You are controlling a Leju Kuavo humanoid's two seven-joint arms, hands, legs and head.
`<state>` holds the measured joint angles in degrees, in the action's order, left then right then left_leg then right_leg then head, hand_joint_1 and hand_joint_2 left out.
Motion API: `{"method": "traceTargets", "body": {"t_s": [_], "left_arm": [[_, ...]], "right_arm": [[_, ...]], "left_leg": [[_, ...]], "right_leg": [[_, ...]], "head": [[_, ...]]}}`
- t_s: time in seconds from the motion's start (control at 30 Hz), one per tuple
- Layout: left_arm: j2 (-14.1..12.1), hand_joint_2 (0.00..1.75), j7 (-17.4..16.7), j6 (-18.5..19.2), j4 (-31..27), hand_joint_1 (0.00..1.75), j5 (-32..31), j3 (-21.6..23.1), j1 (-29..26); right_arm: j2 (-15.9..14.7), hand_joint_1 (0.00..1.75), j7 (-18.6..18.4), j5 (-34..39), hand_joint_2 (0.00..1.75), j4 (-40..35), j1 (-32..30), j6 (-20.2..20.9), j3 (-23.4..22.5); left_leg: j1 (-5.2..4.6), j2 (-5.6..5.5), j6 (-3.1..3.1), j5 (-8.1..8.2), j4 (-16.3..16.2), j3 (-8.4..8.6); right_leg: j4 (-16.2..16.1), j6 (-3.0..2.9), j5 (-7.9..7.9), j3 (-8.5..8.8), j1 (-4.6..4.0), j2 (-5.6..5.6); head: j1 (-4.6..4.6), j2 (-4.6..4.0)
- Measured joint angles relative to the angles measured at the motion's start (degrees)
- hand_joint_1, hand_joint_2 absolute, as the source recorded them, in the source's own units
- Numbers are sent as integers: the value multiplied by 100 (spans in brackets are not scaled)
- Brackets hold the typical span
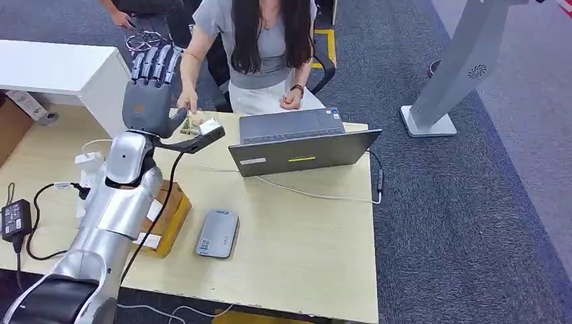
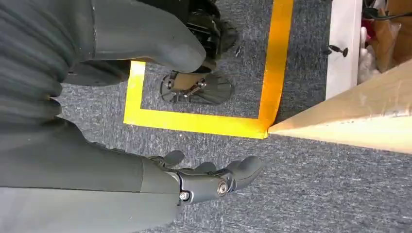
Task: Pass the card to the sensor for recognition and then transmit it.
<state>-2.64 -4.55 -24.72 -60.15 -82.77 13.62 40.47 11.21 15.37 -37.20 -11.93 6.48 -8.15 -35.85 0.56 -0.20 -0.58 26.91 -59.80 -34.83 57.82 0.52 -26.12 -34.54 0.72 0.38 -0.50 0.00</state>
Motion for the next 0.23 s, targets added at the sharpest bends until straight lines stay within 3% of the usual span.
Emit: {"method": "traceTargets", "body": {"t_s": [0.23], "left_arm": [[-15, 175, 0, 0, 0, 0, 0, 0, -26]], "right_arm": [[0, 0, 0, 0, 175, 0, -4, -2, 0]], "left_leg": [[0, 0, 0, 0, 0, 0]], "right_leg": [[0, 0, 0, 0, 0, 0]], "head": [[0, 0]]}}
